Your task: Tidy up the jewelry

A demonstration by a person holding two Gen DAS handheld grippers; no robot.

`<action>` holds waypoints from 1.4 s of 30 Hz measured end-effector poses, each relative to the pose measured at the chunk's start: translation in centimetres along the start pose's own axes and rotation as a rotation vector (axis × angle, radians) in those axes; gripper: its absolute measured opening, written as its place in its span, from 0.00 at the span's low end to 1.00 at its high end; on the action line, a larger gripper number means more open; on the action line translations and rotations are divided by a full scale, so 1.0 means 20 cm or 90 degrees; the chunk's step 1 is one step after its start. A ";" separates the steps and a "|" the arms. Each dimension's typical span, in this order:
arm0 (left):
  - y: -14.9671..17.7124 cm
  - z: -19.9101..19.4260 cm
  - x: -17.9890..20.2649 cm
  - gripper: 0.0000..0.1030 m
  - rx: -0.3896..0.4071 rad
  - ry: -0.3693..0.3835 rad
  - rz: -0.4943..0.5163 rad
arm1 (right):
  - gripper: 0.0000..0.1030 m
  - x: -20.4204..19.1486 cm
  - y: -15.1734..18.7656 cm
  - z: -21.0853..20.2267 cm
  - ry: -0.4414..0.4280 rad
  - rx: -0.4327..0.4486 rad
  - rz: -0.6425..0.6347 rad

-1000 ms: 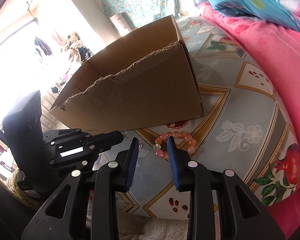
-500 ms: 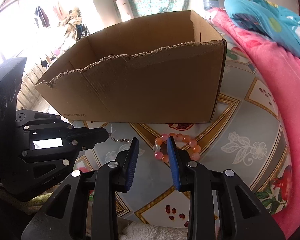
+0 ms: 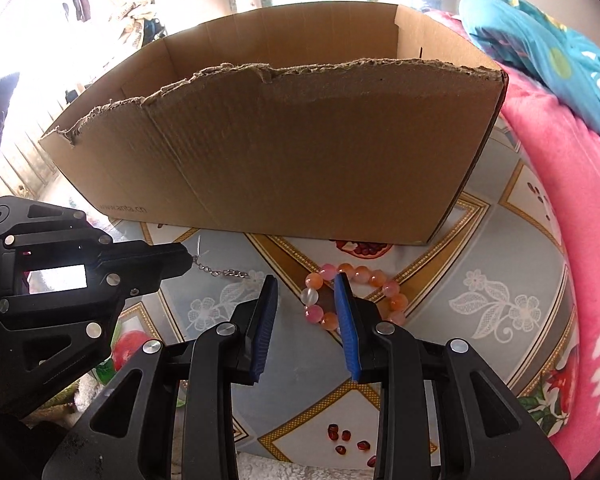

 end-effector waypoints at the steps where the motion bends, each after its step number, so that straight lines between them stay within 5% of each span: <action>1: 0.00 0.00 0.00 0.01 0.000 0.000 0.000 | 0.28 -0.01 0.00 0.00 0.002 -0.001 0.001; 8: 0.02 -0.01 -0.01 0.01 0.004 -0.001 -0.005 | 0.25 -0.03 0.00 0.04 0.016 -0.014 0.007; 13: 0.03 -0.06 -0.01 0.01 0.024 0.008 -0.007 | 0.07 0.02 -0.03 0.05 0.024 -0.010 0.034; 24: -0.05 -0.47 -0.10 0.01 0.139 0.113 -0.015 | 0.07 0.42 -0.10 -0.28 -0.207 0.113 0.254; 31: -0.15 -0.70 -0.29 0.01 0.195 0.091 -0.034 | 0.07 0.48 -0.30 -0.56 -0.214 0.208 0.232; 37: -0.23 -0.56 -0.46 0.01 0.122 0.035 -0.039 | 0.07 0.39 -0.49 -0.67 -0.246 0.238 0.166; 42: -0.22 -0.32 -0.55 0.01 0.009 0.048 -0.054 | 0.07 0.25 -0.68 -0.57 -0.282 0.181 0.109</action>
Point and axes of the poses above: each gripper's, at about its wrist camera, not at the fingertips, and z roughly the way its jaws point, x to its right, y to its underside, the point moved 5 cm from there along z, roughly the way its jaws point, and after that the axes turned 8 degrees about -x, right-handed, at the moved point
